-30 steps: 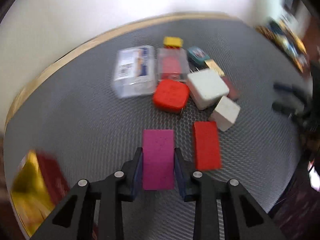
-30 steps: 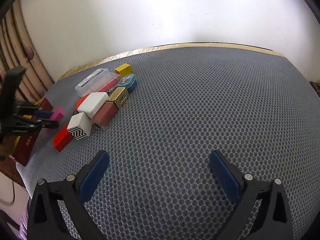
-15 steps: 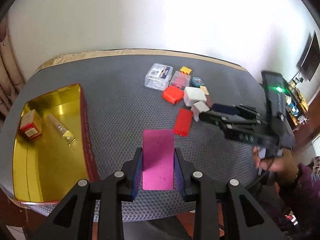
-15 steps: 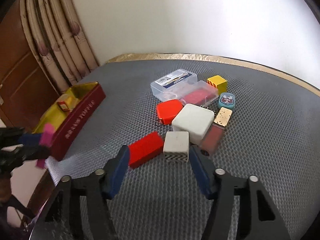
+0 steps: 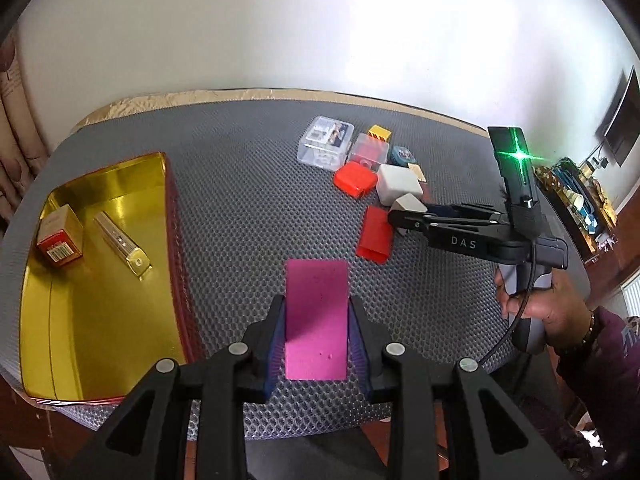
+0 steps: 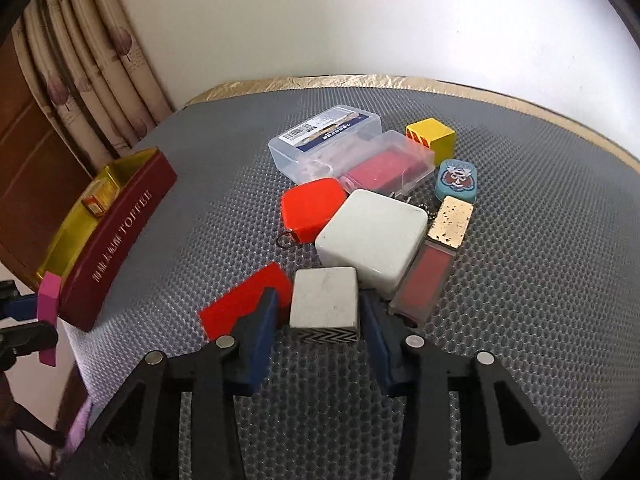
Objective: Organize rigid objects
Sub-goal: 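Carry the pink block into the tin with the left tool while the right tool grasps the white zigzag cube, then release the pink block in the tin with the left tool while the right tool drops the zigzag cube there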
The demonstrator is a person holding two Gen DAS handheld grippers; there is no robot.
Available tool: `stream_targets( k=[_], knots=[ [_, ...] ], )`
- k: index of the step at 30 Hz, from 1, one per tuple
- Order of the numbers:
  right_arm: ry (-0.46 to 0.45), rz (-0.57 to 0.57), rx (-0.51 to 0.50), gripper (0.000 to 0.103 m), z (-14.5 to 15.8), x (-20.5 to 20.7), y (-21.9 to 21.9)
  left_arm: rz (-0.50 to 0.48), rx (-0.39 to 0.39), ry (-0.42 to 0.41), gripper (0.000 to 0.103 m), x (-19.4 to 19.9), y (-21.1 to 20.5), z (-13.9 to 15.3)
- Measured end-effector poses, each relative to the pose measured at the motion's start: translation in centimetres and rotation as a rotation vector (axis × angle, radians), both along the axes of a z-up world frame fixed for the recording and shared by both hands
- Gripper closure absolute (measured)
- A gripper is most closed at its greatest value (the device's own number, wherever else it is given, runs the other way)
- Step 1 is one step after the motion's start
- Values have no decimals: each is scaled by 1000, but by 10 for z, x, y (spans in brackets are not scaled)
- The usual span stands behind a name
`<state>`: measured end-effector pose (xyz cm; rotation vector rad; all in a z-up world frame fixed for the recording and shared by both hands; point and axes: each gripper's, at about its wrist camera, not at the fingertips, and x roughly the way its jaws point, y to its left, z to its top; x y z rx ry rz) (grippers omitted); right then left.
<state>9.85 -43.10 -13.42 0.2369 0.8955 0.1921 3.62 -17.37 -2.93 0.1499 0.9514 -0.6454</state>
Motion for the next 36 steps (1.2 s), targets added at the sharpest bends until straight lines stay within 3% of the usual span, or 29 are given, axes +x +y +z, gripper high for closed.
stream_targets(
  k=[5,9,13,18,24,31,36],
  knots=[
    [2,-18,13,73,4,-6,-4,23,-51,-13,73,-3,10,14],
    [-30,-32,39,73,19,-21,-9,98,-87,-63,73,0,38,37],
    [-71,-34,67,73,40,-34,-8,226,-33,-96,73,15,79,47],
    [-109,-5,120,73,64,-37,5,341,63,-56,73,57,118,23],
    [-135,72,154,73,85,-25,41,408,130,-19,73,88,134,-15],
    [-138,192,197,73,102,19,102,405,125,12,72,101,141,-36],
    [-126,255,210,73,105,60,147,440,72,3,61,102,152,-27]
  ],
)
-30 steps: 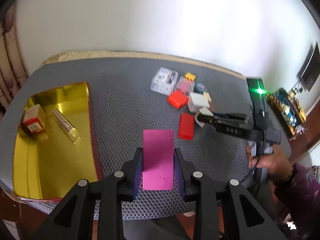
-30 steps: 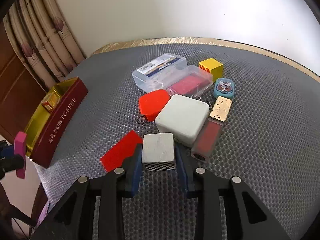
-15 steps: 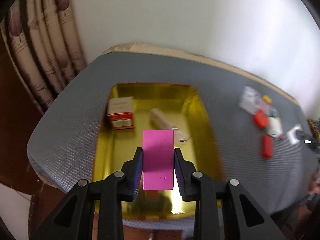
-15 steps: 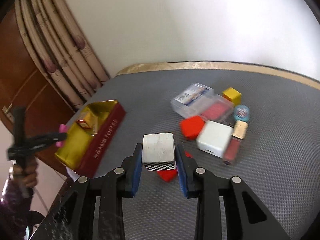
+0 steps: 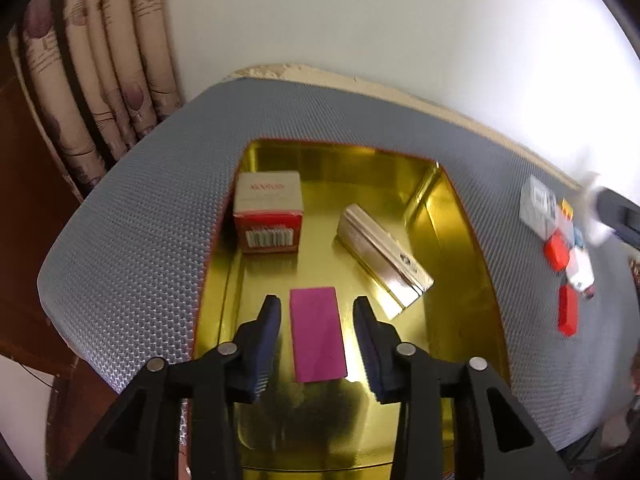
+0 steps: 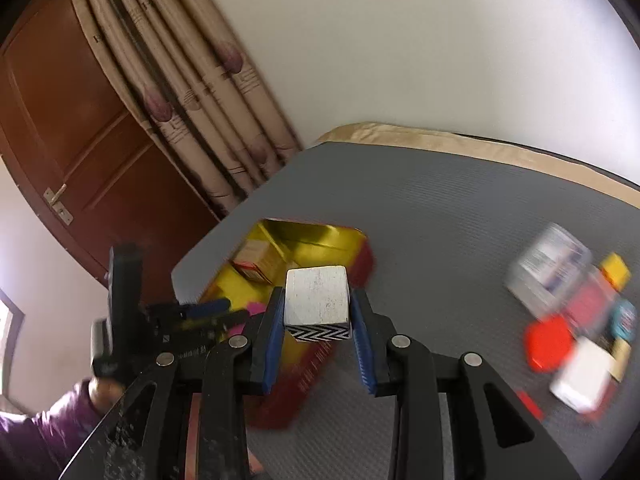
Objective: Organize rigid objects
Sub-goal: 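Release the pink block in the tin with the left tool while the right tool drops the zigzag cube there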
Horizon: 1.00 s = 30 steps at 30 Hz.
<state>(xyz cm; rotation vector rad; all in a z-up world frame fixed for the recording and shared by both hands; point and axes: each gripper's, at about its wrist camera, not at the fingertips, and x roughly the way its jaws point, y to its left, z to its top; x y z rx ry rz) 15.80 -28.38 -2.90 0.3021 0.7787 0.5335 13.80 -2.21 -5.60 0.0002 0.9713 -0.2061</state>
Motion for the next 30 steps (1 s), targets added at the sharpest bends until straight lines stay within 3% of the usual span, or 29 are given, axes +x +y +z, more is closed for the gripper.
stream_targets(
  k=[8,15,17,19,20,22,24,25,27,30],
  knots=[
    [78,53,-41,73,-25,64,64,93,-79,-2,57,-28,25,40],
    [119,41,-97,72,-51,96,89,84,22,-149,49,-64,8,59],
    [126,82,-67,70,-53,99,89,66,56,-147,49,-64,3,56],
    [117,53,-33,64,-50,96,79,51,43,-125,49,-64,1,51],
    [86,31,-10,57,-43,87,66,44,32,-114,49,-64,1,49],
    [35,-16,23,54,-32,72,44,24,19,-105,49,-65,0,47],
    [-38,-92,34,43,-22,31,7,3,11,-120,49,-71,-4,48],
    [-70,-150,-8,39,-20,9,-10,-14,9,-128,49,-74,-8,49],
    [-124,-279,-137,19,-26,-38,-49,-59,9,-131,49,-79,-17,49],
    [-124,-463,-386,15,-51,-94,-113,-145,5,-129,49,-88,-37,50]
  ],
)
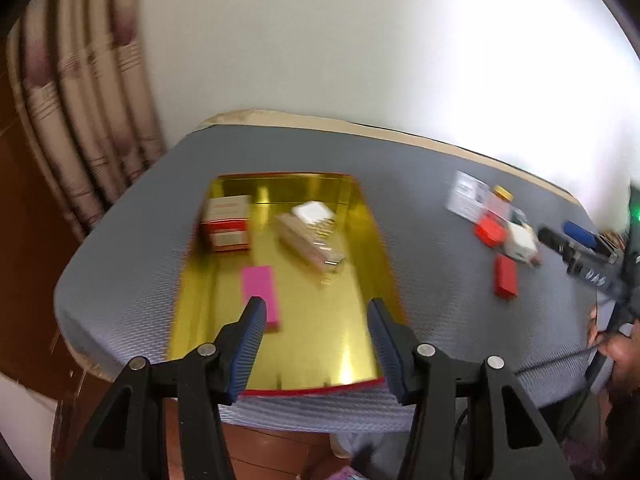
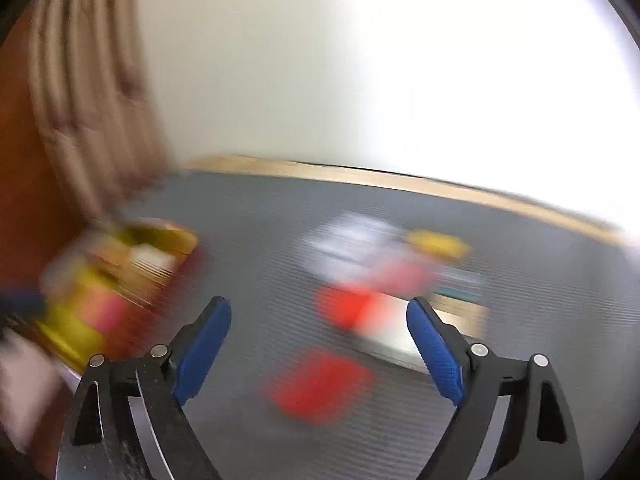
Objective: Organize rigid objects
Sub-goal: 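Release the pink block in the tin with the left tool while the right tool drops the zigzag cube there, then grasp the red block with the left tool and lift it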
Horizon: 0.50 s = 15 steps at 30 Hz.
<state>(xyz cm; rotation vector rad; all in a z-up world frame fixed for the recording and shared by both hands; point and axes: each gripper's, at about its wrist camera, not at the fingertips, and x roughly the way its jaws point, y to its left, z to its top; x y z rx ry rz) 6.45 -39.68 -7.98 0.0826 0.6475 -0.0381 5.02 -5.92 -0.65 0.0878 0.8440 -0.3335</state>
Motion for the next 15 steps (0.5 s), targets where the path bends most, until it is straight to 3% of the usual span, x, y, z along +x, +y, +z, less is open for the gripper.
stream_targets(
  k=[2,6,11,12,15],
  knots=[
    [86,-133,-130,15,-23,-22,-45,-60,-4,17,49,-7,-16,0],
    [176,-294,-153,12,-53,-47,-113,-190,26,40,49,-25,-62,0],
    [253,-372,66,7,-79,-52,-158,-314,52,90,49,-31,-126,-6],
    [263,-373,91,1,-81,-51,-161,-332,65,93,49,-28,-139,-8],
    [251,-361,116,0,-82,-51,-166,-390,95,96,49,-16,-178,-16]
  ],
)
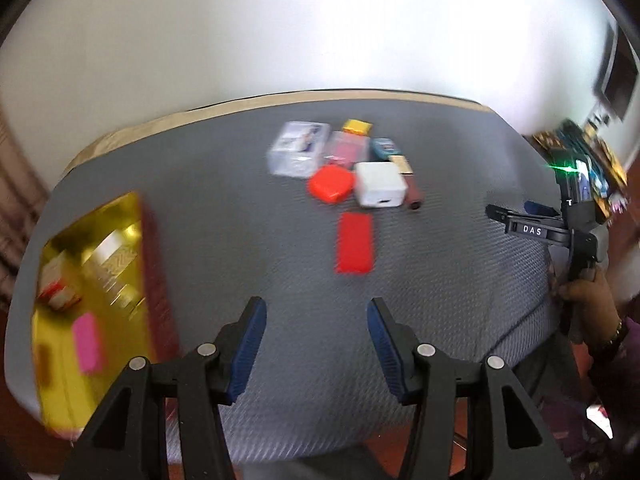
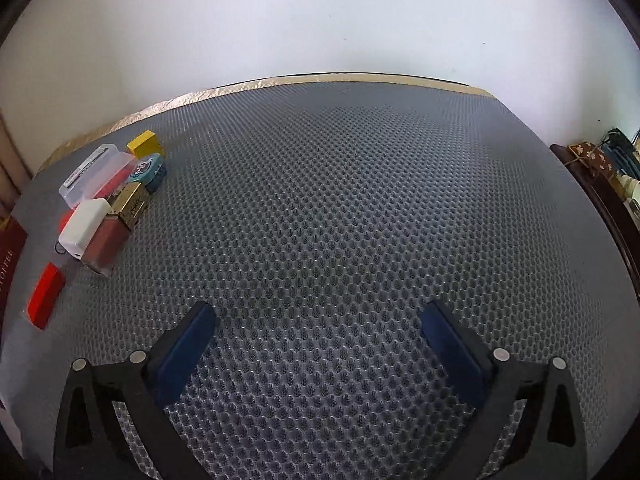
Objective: Organize rigid objects
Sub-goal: 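Grasp the red block with the left tool and lift it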
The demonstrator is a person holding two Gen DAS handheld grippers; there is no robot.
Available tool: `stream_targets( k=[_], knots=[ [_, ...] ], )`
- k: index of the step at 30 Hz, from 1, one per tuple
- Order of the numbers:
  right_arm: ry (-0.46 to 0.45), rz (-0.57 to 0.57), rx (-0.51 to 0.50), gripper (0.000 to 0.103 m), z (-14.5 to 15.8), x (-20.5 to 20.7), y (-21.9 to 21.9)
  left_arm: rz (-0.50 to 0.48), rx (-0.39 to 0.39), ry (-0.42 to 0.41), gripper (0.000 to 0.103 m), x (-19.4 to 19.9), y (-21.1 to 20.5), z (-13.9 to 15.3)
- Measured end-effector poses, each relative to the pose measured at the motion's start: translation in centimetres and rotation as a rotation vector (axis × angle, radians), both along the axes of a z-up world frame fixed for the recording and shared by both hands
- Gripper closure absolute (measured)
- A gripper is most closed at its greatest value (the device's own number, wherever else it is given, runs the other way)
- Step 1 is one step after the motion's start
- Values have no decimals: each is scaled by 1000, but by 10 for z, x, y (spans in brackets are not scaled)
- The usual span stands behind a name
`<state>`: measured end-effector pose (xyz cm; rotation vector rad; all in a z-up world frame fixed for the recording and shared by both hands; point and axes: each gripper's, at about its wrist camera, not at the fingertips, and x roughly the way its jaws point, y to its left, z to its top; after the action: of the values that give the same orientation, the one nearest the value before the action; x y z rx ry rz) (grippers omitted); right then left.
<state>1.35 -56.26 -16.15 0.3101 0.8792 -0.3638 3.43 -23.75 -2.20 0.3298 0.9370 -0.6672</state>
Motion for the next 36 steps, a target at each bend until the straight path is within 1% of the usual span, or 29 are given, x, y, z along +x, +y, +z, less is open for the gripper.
stream_targets(
  k=[2,6,11,13,18,20,22,23,25,28,30,32,33,34,35,36],
  knots=[
    [-14,3,12,0,1,-3,-1,-21,26,-3,49,9,-23,-8],
    [-55,8,53,0,2,-9,-7,-37,51,15,49,31,-51,-22],
    [-63,25,62,0,3,-14,-13,-52,45,103,49,54,-67,-40],
    [-66,26,65,0,4,-14,-12,-61,40,123,49,59,-70,-42],
    [-65,30,65,0,4,-13,-12,-66,61,182,49,72,-79,-57],
    [-63,29,65,0,4,-13,-12,-49,65,220,50,80,-79,-67],
    [-63,29,66,0,4,-14,-12,-49,41,188,70,79,-75,-66],
    [-63,29,66,0,4,-14,-13,-52,49,176,73,78,-75,-67],
    [-60,29,64,0,4,-14,-13,-40,40,176,73,77,-72,-66],
    [-53,30,58,0,3,-11,-11,5,22,178,73,72,-63,-63],
    [-56,30,61,0,3,-11,-12,18,-37,196,73,65,-52,-55],
    [-52,34,58,0,4,-10,-10,44,-58,183,73,54,-34,-45],
    [-54,52,69,0,5,-8,-7,52,-62,175,73,51,-33,-41],
    [-66,78,105,1,8,-4,-4,63,-70,169,73,46,-24,-36],
    [-83,106,155,4,13,0,0,73,-85,165,73,41,-13,-31],
    [-92,122,185,7,17,3,3,78,-98,161,73,37,-4,-27]
  ],
)
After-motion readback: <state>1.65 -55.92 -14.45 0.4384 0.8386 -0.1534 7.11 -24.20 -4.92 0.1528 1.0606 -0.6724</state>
